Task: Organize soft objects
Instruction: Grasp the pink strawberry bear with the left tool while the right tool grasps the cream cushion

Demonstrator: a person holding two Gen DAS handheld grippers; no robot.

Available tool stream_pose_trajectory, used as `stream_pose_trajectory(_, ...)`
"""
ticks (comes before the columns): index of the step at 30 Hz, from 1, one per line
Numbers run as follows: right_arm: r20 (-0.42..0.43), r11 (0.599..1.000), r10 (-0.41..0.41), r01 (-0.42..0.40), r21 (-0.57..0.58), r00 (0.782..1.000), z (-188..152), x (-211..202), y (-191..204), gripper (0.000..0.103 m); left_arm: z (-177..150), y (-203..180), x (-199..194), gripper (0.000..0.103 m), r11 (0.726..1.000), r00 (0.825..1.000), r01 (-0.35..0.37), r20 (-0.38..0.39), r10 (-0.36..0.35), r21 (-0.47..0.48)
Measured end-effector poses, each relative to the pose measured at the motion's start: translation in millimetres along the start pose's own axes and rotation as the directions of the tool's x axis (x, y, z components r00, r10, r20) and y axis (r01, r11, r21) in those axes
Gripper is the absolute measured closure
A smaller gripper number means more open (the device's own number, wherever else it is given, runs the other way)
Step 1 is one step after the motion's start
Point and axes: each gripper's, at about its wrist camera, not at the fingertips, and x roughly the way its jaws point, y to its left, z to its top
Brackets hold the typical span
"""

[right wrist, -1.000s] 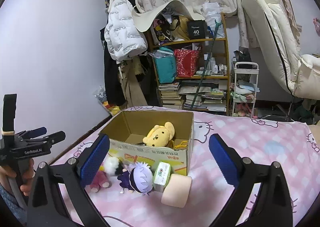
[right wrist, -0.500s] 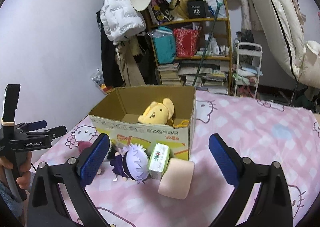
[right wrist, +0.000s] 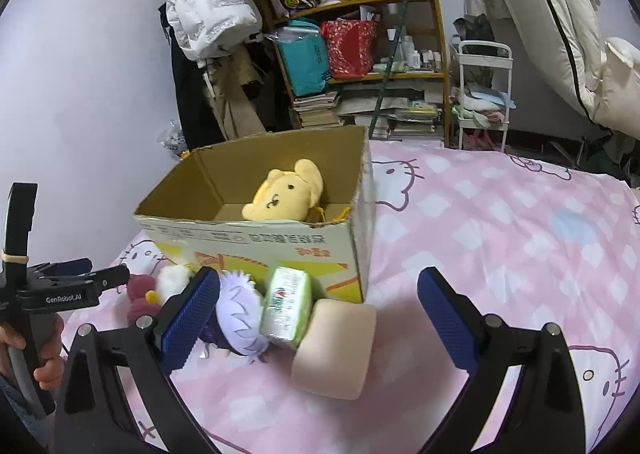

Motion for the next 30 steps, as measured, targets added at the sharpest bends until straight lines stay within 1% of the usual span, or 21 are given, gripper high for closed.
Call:
stream_pose_trajectory(2,-0.020,1.000,0.001,-0.001,0.004,1.000,-0.3,4.8,-3.0,0.010,-0.8,-0.6,3.8,0.006,1.000,1.000,-0.003,-0.015,0.003,0.005)
stream_pose_trajectory(5,-0.078,1.000,-0.006,0.007,0.020,0.997,-4.7,15.9,-8.2,0.014,-2.0,0.1,12.5,0.006,1.000,0.999,-0.003,-0.045,0.003,0.003)
stream_pose_trajectory(7,-0.114,0.999,-0.017,0.021,0.034,0.993,-8.8,22.8,-11.6,0.015,-2.9,1.7,18.1,0.006,1.000,0.997,0.008,-0.071,-0.009,-0.010)
stream_pose_trajectory(12,-0.168,0.997,-0.025,0.038,0.072,0.986,-15.9,31.6,-21.2,0.016,-5.0,5.8,29.3,0.006,0.999,0.993,0.023,-0.119,-0.028,-0.038)
stream_pose_trajectory(15,-0.217,0.995,-0.019,0.040,0.095,0.976,-21.0,39.2,-26.0,0.016,-6.9,7.1,36.9,0.006,0.999,0.989,0.024,-0.146,-0.030,-0.043)
stream_pose_trajectory(20,-0.230,0.989,0.022,0.012,0.146,0.973,-24.3,41.1,-31.7,0.016,-9.4,7.2,50.1,0.006,0.998,0.981,0.026,-0.192,-0.036,-0.055)
stream_pose_trajectory(23,-0.236,0.990,0.031,0.004,0.144,0.971,-26.7,40.4,-29.3,0.016,-11.2,5.8,56.0,0.006,0.998,0.977,0.023,-0.212,-0.033,-0.052)
stream_pose_trajectory(30,-0.249,0.990,0.043,-0.008,0.138,0.968,-29.8,37.5,-26.4,0.016,-14.9,-1.7,62.6,0.006,1.000,0.971,0.009,-0.240,-0.011,-0.011)
